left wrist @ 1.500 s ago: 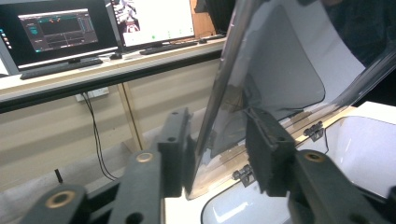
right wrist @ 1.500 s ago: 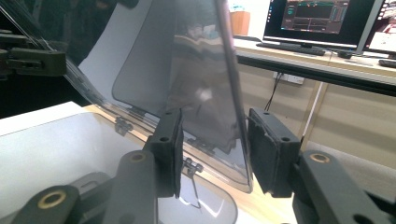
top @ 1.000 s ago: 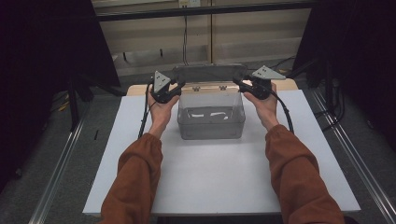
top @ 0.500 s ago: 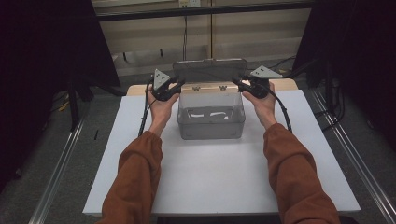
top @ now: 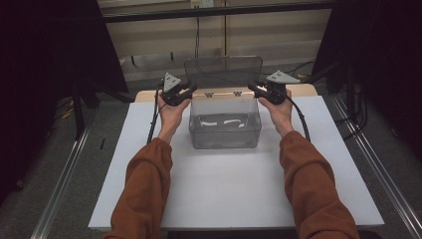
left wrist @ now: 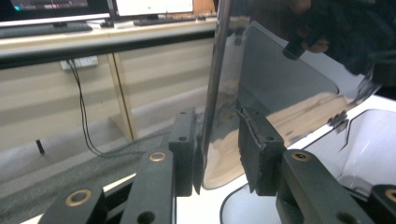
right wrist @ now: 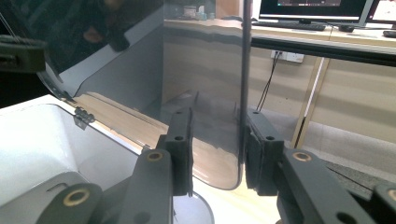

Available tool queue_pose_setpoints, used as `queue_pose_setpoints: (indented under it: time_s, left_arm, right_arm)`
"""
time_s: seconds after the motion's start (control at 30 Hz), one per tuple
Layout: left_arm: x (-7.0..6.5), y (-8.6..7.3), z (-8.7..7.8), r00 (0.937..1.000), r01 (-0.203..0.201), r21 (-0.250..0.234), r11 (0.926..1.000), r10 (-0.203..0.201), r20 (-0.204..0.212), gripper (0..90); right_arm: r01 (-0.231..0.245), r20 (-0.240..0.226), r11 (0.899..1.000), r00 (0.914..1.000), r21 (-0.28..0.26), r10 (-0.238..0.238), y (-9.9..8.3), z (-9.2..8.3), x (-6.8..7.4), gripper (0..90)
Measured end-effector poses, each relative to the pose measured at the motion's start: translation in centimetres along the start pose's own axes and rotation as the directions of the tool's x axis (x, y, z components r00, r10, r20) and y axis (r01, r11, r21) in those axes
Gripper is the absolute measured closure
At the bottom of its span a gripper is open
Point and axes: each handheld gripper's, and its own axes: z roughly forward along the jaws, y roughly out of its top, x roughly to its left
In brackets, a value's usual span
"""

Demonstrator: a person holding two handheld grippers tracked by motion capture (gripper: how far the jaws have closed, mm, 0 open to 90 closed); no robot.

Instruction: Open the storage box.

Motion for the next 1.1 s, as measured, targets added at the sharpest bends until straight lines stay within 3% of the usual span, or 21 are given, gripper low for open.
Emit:
queue_pose_setpoints:
  time_s: [0.17,0.4,0.53,0.87,0.9,1.1]
  left_arm:
    - [0.4,-0.5,0.4,0.9998,0.020,0.022,0.9996,-0.020,-0.003,67.8]
    - [0.6,-0.9,1.0,0.9961,0.087,0.047,0.9951,-0.088,0.010,66.5]
    - [0.4,-0.8,1.4,0.9961,0.084,0.068,0.9941,-0.086,0.020,68.8]
    - [1.0,-0.7,1.6,0.9897,0.137,0.087,0.9868,-0.140,0.032,72.2]
    - [1.0,-0.6,1.7,0.9848,0.168,0.079,0.9826,-0.171,0.030,72.4]
    - [1.2,-0.2,1.9,0.9810,0.187,0.130,0.9736,-0.192,0.026,72.6]
  right_arm:
    - [-0.018,-0.001,1.000,0.9998,0.005,0.018,0.1,0.3,-0.3,66.5]
    - [-0.043,-0.014,0.999,0.9990,0.011,0.043,-0.2,0.7,-0.4,65.1]
    - [-0.048,-0.017,0.999,0.9987,0.013,0.049,-0.2,0.8,-0.5,65.4]
    - [-0.081,-0.016,0.996,0.9965,0.023,0.082,-0.7,1.1,-0.9,66.9]
    - [-0.083,-0.017,0.996,0.9964,0.026,0.083,-0.8,1.2,-0.9,67.4]
    - [-0.140,-0.008,0.989,0.9901,0.042,0.140,-0.7,1.4,-0.9,67.4]
